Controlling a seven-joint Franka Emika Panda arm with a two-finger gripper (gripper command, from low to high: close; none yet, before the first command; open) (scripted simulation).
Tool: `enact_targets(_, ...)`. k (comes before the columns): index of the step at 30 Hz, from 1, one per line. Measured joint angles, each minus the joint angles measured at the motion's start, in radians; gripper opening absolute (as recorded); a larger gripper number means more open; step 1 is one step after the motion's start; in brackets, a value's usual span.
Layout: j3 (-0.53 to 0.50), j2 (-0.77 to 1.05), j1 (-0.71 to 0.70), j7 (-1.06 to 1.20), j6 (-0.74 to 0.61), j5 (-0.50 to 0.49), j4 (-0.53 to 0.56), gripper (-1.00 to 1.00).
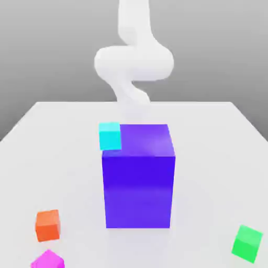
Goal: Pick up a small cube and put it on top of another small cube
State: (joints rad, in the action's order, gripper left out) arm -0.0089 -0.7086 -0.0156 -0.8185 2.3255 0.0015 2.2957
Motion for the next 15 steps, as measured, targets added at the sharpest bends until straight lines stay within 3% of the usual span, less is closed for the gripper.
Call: enact_targets(15, -0.069, 0.550, -0.085, -0.101, 0.153, 0.023, -0.026, 0.00)
